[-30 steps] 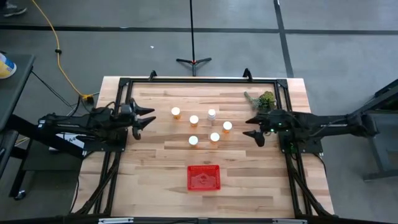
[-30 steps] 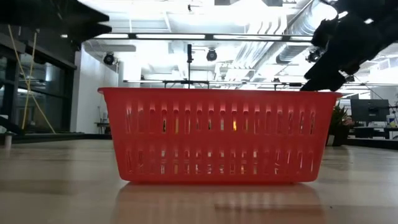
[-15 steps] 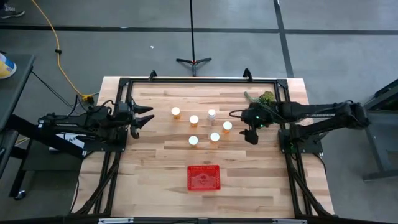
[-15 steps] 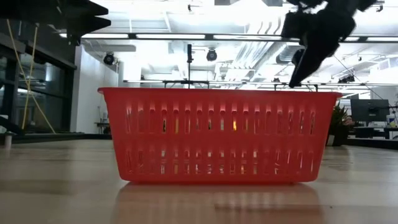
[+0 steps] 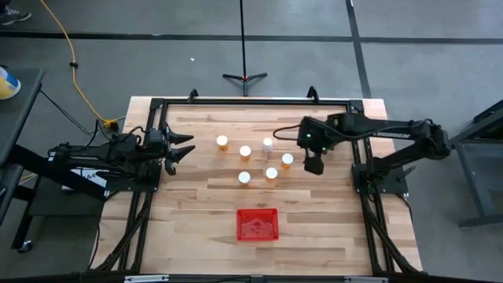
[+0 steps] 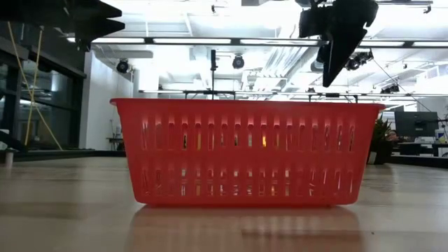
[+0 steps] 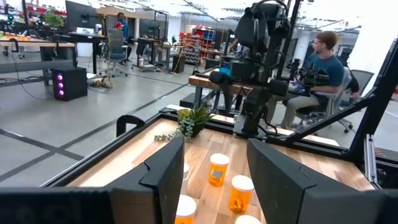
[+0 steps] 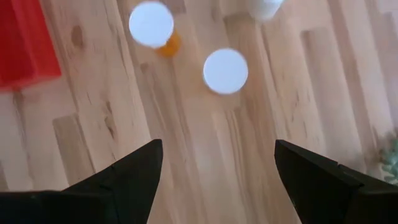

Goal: Pick and place pill bottles into a basket
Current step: Put the orange pill bottle into the red basket

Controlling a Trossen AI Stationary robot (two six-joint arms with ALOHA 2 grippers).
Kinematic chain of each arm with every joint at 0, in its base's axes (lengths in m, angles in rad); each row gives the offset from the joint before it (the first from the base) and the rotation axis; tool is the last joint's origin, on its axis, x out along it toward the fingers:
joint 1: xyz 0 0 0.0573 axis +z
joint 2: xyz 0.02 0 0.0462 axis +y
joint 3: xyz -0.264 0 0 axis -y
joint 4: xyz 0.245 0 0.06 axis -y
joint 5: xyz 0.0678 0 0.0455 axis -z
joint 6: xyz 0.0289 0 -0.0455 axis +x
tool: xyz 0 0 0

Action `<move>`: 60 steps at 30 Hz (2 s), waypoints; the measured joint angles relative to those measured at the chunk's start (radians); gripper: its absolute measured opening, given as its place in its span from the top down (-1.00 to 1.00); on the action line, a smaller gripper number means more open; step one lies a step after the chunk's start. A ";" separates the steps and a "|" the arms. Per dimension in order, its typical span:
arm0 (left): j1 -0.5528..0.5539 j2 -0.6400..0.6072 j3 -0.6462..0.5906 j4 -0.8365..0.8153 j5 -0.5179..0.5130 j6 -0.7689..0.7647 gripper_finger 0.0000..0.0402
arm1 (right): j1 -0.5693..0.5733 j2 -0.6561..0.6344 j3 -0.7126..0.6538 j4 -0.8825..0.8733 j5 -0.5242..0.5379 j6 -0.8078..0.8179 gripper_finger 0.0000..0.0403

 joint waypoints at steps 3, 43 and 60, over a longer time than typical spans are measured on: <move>0.000 0.000 0.000 0.000 0.000 0.000 -0.05 | 0.000 0.059 0.038 -0.036 0.000 -0.040 -0.49; 0.000 0.000 0.000 -0.026 -0.002 0.000 -0.05 | -0.012 0.306 0.182 -0.006 0.112 -0.013 -0.49; 0.000 0.000 0.000 -0.024 -0.002 0.000 -0.05 | -0.011 0.435 0.182 -0.042 0.045 -0.002 -0.82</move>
